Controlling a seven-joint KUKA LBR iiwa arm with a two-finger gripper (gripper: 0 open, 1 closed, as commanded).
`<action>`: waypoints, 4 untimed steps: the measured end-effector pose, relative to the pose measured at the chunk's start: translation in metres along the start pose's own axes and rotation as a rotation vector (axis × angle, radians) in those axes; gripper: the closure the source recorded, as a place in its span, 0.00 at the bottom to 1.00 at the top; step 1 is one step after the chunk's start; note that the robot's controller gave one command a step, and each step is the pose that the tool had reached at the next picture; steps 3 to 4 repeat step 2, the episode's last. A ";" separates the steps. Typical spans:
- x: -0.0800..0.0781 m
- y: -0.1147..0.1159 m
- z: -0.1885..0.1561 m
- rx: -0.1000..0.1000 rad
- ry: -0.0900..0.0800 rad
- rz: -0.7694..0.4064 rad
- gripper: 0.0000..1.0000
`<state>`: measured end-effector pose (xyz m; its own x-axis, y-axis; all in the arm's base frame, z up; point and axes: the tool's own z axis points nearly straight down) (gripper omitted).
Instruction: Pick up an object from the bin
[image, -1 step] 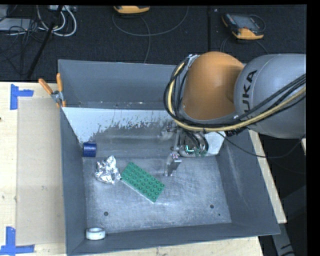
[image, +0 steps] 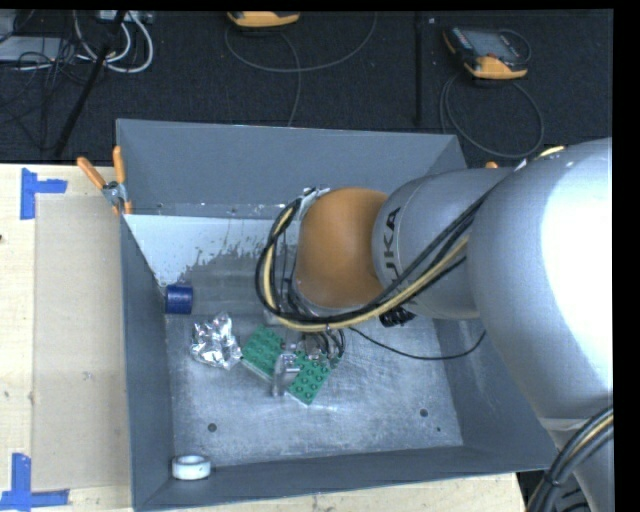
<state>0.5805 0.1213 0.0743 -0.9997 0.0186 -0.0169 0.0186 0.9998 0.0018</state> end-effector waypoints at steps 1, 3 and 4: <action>-0.003 0.000 -0.005 -0.003 -0.008 0.002 1.00; -0.035 0.002 -0.164 -0.001 0.007 0.014 1.00; -0.035 0.002 -0.164 -0.001 0.007 0.014 1.00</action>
Offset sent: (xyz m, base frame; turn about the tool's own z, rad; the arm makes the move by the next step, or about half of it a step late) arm 0.0000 0.0000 0.0000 0.0000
